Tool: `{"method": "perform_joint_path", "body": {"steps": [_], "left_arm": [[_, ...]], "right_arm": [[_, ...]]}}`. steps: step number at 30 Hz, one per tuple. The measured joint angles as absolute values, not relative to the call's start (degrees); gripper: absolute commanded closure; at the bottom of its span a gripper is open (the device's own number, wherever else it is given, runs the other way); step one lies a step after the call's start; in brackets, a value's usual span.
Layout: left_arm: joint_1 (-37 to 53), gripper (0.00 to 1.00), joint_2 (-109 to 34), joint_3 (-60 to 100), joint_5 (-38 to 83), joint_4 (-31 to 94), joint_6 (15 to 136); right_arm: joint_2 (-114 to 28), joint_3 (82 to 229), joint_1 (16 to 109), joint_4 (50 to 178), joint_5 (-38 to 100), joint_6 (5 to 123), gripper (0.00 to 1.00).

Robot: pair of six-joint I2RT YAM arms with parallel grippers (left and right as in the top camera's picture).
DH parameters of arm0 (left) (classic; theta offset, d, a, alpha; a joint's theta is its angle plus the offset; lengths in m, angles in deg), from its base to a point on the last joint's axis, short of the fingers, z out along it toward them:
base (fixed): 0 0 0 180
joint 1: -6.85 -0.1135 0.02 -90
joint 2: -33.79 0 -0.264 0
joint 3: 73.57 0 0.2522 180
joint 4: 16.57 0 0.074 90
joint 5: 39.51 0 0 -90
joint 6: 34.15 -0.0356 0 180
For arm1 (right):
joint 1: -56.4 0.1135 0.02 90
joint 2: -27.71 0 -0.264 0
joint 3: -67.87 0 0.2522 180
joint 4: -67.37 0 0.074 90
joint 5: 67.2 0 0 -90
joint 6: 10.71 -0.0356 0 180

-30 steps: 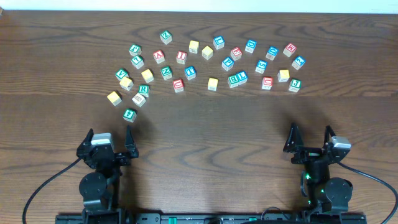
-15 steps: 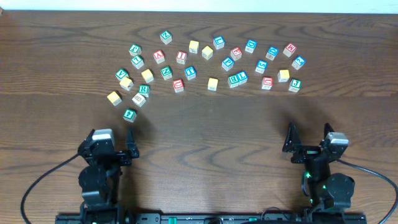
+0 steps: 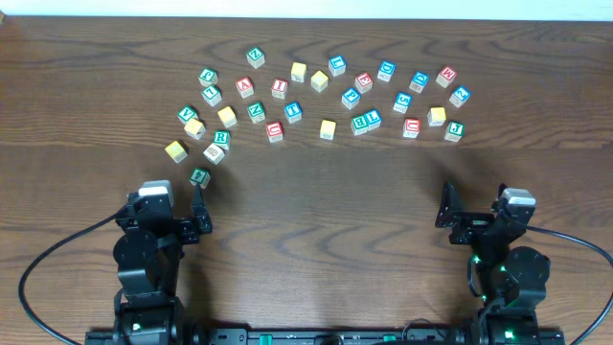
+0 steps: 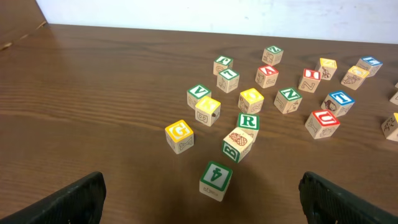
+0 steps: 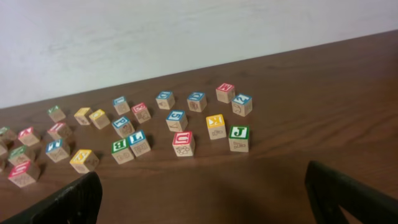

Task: Spell out NEURIPS
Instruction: 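Raise both arms and move grippers above the block cluster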

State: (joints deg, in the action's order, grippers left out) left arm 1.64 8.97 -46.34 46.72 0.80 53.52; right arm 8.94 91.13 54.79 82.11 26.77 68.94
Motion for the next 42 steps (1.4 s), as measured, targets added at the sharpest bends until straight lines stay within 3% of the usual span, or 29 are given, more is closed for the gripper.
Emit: {"method": "perform_joint_path", "body": {"steps": [9,20,30,42], "left_arm": [[1.6,0.03,8.3,-44.1,46.5,0.9,53.5],[1.6,0.02,2.0,-34.7,44.3,3.3,53.5],[1.6,0.02,-10.8,-18.9,42.7,11.2,53.5],[1.6,0.03,-33.9,11.3,41.3,31.4,53.5]], "right_arm": [[6.7,94.3,54.8,82.2,28.4,72.3,0.01],[-5.7,106.5,54.8,84.6,30.5,73.5,0.01],[-19.0,123.3,54.8,97.8,32.4,75.0,0.01],[-36.4,148.2,54.8,118.8,34.1,78.1,0.01]]}}
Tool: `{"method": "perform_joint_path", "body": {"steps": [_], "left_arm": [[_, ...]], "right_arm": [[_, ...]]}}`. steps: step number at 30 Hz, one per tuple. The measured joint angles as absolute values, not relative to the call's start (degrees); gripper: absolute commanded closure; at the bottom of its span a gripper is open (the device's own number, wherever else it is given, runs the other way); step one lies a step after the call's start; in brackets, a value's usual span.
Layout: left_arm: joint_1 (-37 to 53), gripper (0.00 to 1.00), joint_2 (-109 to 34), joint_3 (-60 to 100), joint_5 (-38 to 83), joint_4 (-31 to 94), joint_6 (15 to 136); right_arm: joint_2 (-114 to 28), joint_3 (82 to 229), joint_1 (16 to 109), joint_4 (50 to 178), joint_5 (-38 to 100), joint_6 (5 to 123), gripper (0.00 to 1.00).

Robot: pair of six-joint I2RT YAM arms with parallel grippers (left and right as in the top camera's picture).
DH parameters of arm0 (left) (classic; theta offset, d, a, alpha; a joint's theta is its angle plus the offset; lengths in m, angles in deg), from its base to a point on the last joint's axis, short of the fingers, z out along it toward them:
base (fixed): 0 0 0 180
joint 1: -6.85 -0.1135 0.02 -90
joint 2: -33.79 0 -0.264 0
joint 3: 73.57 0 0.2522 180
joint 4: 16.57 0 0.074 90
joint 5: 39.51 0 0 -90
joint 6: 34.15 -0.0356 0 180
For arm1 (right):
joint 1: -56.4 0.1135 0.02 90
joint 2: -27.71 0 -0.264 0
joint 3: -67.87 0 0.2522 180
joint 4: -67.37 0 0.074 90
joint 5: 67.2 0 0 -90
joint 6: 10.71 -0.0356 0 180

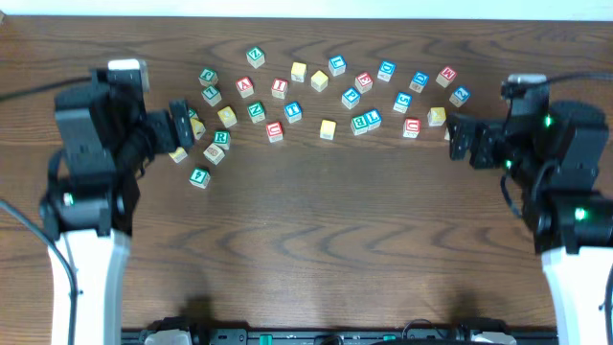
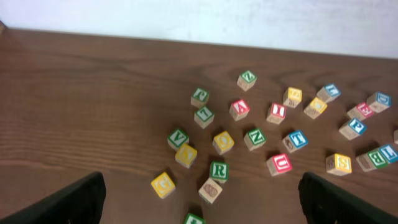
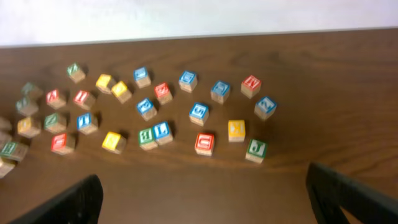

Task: Spell out NEURIPS
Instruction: 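Raise both arms and move grippers above the block cluster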

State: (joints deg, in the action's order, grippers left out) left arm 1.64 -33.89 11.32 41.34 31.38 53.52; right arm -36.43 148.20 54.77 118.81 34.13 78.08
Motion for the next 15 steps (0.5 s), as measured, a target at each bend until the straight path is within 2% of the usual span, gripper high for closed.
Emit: {"method": "perform_joint_path", "body": {"steps": [7,15], "left_arm": [[1.6,0.02,-45.5,26.4,41.3,40.4,53.5],[1.6,0.03,-55.6,36.9,39.8,48.1,52.0]], "right_arm": [[-48.8,162.1,54.7,129.0,37.9,79.0,0.01],[-59.4,171.1,54.7,139.2,39.6,79.9,0.01]]}}
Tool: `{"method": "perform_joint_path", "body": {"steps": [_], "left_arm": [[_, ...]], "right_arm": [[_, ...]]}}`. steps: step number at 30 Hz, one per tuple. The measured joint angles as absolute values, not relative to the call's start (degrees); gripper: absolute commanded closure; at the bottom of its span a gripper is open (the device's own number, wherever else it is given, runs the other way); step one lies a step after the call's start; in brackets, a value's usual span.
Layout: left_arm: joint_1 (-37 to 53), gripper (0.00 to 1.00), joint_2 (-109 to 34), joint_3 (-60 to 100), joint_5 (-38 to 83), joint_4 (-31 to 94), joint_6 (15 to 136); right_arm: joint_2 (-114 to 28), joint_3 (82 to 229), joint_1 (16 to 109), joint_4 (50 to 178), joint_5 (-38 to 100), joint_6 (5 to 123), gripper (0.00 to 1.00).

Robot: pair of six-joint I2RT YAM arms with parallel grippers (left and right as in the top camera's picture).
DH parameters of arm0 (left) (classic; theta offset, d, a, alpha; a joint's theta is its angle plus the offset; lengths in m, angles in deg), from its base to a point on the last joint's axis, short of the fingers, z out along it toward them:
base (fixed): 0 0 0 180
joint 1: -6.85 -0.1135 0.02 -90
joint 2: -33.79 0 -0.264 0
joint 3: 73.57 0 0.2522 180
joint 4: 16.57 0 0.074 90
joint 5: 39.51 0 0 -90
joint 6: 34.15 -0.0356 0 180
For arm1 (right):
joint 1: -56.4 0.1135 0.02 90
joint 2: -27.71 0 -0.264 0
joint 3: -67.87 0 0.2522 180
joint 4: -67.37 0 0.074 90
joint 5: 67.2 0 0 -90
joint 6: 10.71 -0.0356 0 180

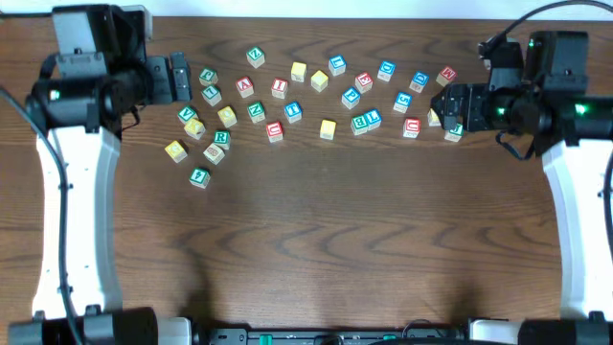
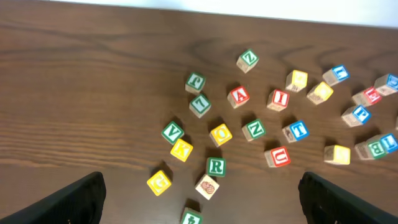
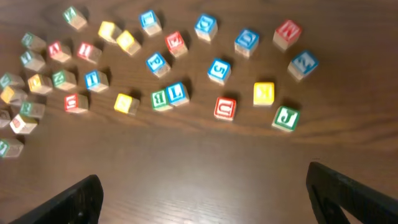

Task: Spell out NEURIPS
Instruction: 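Raise both arms and move grippers above the block cluster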

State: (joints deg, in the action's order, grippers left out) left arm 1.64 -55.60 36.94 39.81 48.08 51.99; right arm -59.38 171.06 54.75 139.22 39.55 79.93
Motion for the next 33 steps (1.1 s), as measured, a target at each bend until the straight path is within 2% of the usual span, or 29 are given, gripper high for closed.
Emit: {"method": "perform_joint_path", "body": {"steps": [8,17,26,33], "left_arm": [[1.6,0.02,-58.3,37.2,39.6,49.3,50.9],[1.6,0.02,-58.3,37.4,39.2,56.7,51.3],[1.6,0.02,-58.3,37.4,38.9,60.5,61.6],[1.6,0.02,-58.3,37.4,38.8,64.4,64.9]], "right_arm": [[-62.2,171.3,54.8,140.1,39.6,80.0,0.01],[-62.2,171.6,54.8,143.4,40.0,80.0,0.01],[-62.2,171.6,54.8,144.6,42.0,80.0,0.01],[-62.2,171.6,55.1,145.3,42.3,80.0,0.01]]}}
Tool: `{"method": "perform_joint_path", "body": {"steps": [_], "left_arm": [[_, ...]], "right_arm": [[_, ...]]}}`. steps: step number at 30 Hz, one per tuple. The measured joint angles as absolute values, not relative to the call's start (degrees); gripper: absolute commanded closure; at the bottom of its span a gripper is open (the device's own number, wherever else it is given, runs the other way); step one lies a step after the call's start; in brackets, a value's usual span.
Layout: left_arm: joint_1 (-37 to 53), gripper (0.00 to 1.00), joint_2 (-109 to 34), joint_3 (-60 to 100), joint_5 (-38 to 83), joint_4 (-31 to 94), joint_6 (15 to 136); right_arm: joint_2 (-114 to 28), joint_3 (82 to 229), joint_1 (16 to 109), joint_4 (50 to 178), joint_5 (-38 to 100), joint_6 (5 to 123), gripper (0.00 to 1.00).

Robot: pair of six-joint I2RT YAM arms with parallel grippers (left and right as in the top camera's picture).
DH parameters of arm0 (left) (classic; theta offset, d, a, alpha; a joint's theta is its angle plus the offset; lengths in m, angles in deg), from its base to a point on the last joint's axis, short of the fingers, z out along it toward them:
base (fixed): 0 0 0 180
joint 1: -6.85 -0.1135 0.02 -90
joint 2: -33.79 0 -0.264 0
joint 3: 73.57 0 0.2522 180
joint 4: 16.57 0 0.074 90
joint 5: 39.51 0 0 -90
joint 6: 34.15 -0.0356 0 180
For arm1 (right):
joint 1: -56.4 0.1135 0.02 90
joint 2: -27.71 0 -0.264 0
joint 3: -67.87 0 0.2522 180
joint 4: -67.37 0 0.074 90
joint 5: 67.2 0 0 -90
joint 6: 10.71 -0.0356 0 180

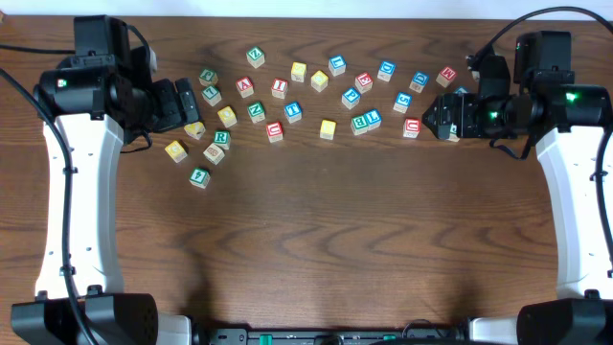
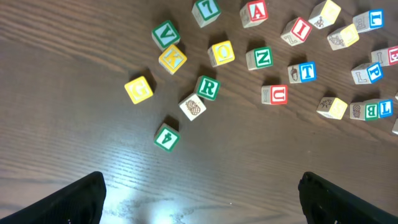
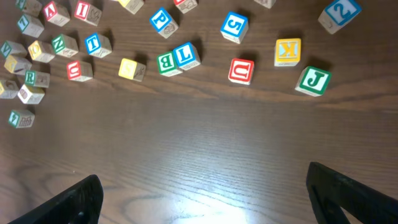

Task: Spell out NEURIPS
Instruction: 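Raise both arms and move grippers above the block cluster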

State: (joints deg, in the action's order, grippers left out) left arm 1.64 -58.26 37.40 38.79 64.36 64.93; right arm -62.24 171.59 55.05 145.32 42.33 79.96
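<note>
Several wooden letter blocks lie scattered across the far half of the table. Among them are a green N (image 2: pixel 262 58), a red U (image 2: pixel 277 94), a green R (image 2: pixel 208 88), a red I (image 2: pixel 300 29) and a blue P (image 3: pixel 163 20). A second red U (image 3: pixel 240 70) lies at the right. My left gripper (image 1: pixel 177 103) hangs open, high over the left end of the blocks. My right gripper (image 1: pixel 450 113) hangs open, high over the right end. Neither holds anything.
Other blocks lie among them: a yellow G (image 2: pixel 138 89), a green 4 (image 2: pixel 166 137), a yellow K (image 3: pixel 287 51), a green J (image 3: pixel 313 79). The bare wooden table (image 1: pixel 316 240) stretches toward the near edge. Cables run from both arms.
My left gripper has come a little toward the near side, and both wrist cameras now look more steeply down on the blocks. No block has moved.
Both arms were folded low at the near edge with open grippers. Then they stood raised and reached toward the two ends of the block cluster. After that they were higher, and now they look down on the blocks. All blocks lie where they were.
</note>
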Motion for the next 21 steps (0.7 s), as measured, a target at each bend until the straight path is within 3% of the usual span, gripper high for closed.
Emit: {"method": "perform_joint_path", "body": {"steps": [21], "left_arm": [[1.6,0.02,-58.3,37.4,38.9,65.8,65.3]], "right_arm": [[-62.5,171.6,57.2,143.8,41.0,74.8,0.02]]}}
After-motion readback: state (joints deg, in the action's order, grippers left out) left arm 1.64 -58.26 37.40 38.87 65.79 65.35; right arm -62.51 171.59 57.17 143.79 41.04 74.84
